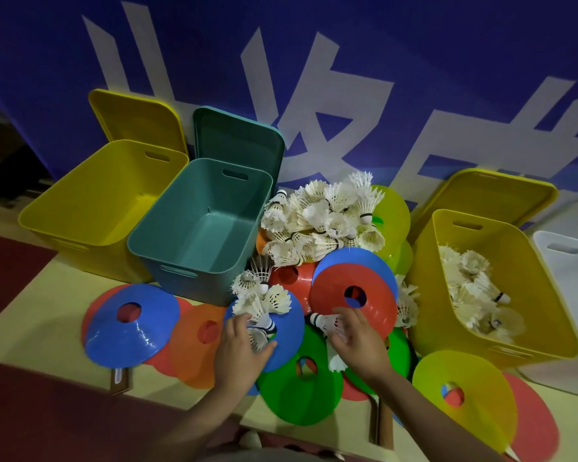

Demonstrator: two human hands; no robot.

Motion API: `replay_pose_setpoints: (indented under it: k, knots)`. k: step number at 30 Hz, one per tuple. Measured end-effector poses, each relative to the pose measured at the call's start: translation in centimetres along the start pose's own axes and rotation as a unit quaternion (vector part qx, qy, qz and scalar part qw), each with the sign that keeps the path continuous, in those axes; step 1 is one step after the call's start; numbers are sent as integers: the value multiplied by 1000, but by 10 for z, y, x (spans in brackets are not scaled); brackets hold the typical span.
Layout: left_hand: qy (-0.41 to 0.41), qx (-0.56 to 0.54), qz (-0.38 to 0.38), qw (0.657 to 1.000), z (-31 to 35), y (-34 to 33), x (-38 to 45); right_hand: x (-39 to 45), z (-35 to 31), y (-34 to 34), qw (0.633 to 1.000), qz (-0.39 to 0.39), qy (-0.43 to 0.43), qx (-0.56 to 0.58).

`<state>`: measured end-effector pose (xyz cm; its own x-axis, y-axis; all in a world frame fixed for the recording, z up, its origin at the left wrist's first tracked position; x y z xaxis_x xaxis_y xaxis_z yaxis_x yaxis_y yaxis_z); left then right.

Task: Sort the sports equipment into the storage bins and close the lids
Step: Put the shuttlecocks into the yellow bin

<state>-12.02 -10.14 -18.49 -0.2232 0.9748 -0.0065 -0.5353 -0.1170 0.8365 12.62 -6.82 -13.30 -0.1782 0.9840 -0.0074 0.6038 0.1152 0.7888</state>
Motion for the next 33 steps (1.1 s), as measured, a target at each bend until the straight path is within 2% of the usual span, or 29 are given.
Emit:
replay_pose_setpoints:
  k: [5,12,17,23,28,33]
  knots:
    - [43,32,-4,999,14,-11,2,-7,13,10,999,-19,15,25]
    - [68,-81,79,991,45,13,-19,-4,30,47,993,-4,46,105]
    - [80,-173,50,980,80,13,-25,1,47,76,985,9,43,166]
    - [40,-273,15,961,168,1,-21,-1,69,133,970,63,45,229]
    - [-17,-294,19,955,247,-22,-16,-11,111,198,956,136,27,257]
    - [-63,-327,-17,943,321,-55,-14,-26,187,257,951,213,-64,214]
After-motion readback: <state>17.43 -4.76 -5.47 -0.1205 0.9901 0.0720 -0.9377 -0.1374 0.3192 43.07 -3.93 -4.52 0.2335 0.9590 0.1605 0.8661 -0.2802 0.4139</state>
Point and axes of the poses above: each hand's wrist, its own x-axis towards the middle knuckle, its own y-axis out of the back of the hand, z = x × y, the point moved 7 cm from there along x, towards the middle knuckle, and after that the axes turned 6 degrees about x, right-handed, at the moved point
